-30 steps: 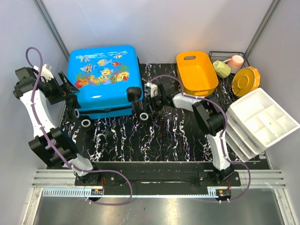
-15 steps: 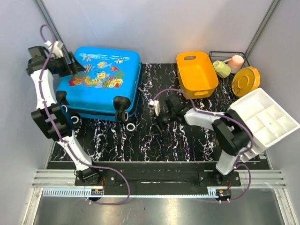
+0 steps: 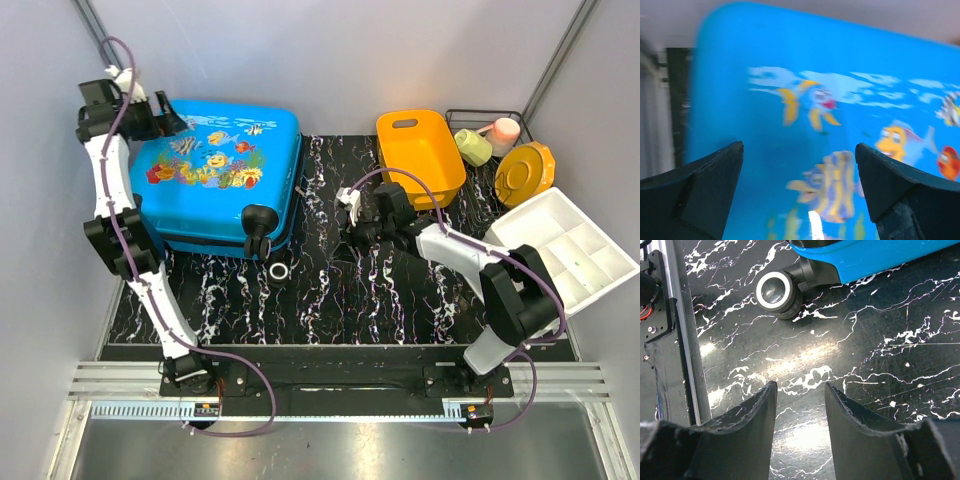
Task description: Open, take out, and arrange the luggage
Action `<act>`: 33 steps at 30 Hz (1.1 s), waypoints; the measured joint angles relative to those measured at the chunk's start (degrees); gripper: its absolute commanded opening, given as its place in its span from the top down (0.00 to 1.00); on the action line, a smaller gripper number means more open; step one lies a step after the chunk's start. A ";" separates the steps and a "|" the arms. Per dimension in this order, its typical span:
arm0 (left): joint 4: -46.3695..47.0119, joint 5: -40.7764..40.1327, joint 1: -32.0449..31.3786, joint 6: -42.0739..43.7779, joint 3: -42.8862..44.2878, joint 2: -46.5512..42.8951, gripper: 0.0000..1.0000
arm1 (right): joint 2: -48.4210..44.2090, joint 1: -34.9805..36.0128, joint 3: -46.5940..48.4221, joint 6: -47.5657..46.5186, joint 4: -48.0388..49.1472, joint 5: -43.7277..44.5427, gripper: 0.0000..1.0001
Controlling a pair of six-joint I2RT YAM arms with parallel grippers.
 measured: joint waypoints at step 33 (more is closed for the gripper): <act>5.68 0.42 -4.48 1.70 -2.16 1.81 0.01 | 9.33 1.03 9.64 -13.66 2.78 2.97 0.42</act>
